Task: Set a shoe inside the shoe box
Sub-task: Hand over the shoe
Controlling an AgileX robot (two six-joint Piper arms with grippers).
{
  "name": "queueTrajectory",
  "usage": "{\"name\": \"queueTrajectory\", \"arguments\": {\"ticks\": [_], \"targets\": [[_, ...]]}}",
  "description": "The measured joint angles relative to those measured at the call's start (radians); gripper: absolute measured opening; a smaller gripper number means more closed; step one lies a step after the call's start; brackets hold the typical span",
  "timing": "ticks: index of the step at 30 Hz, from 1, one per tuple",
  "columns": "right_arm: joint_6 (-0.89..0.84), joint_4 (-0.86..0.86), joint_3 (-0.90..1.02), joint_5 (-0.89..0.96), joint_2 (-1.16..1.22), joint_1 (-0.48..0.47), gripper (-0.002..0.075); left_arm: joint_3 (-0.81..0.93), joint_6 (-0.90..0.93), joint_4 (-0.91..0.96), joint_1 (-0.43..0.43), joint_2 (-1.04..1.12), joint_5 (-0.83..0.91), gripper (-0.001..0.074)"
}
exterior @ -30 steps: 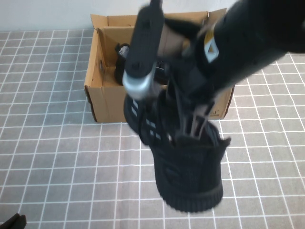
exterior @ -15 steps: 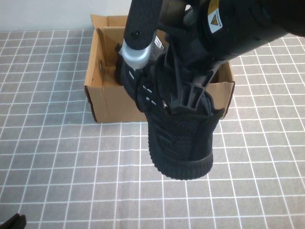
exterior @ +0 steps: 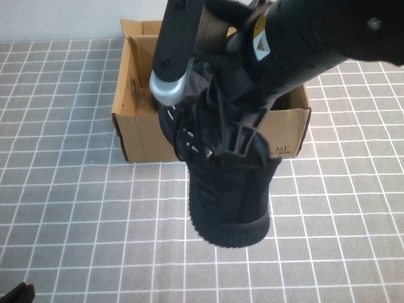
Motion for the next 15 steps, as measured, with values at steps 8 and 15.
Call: {"name": "queueTrajectory", "arguments": {"ticks": [8,15], "targets": [[0.0,0.009,0.0,0.008,0.011,0.0,0.0015,0.0,-0.027,-0.094,0.0,0.0,-0.123,-0.0001],[0.0,0.038,0.0,0.032,0.017,0.0,0.0015,0.0,-0.088,-0.422,0.0,0.0,-0.392,-0.0001]]}}
